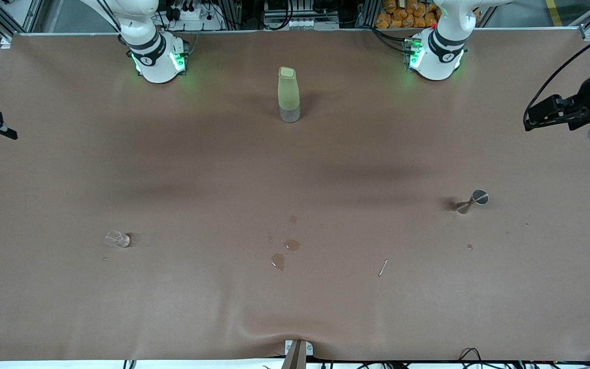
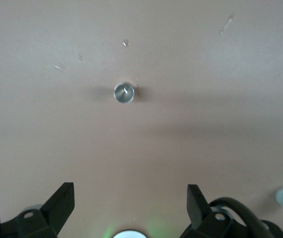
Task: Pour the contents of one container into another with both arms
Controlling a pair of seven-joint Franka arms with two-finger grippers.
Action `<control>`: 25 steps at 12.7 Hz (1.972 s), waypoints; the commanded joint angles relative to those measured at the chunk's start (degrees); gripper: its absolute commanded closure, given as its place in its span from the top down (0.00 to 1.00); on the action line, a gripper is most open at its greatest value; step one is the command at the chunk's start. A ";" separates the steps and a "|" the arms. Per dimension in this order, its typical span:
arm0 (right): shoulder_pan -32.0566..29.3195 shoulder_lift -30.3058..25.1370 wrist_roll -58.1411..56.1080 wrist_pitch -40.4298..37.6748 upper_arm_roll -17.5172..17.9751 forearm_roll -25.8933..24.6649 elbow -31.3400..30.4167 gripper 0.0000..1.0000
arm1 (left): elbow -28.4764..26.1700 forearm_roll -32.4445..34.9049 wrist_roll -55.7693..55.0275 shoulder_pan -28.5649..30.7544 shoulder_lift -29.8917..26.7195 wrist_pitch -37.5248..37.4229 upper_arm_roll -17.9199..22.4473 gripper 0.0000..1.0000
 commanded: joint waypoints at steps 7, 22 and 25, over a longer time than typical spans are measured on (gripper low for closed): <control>-13.79 21.46 -47.35 1.32 0.78 19.89 3.68 1.00 | -5.33 -17.51 34.96 18.68 10.41 0.90 -0.05 1.00; -13.28 46.35 -84.32 6.59 0.87 43.72 3.15 1.00 | 1.43 -42.99 116.24 30.91 45.57 6.54 -0.14 0.96; -11.44 47.33 -84.49 7.74 0.87 46.80 3.50 1.00 | 1.52 -48.53 129.98 30.12 50.14 6.54 -0.58 0.89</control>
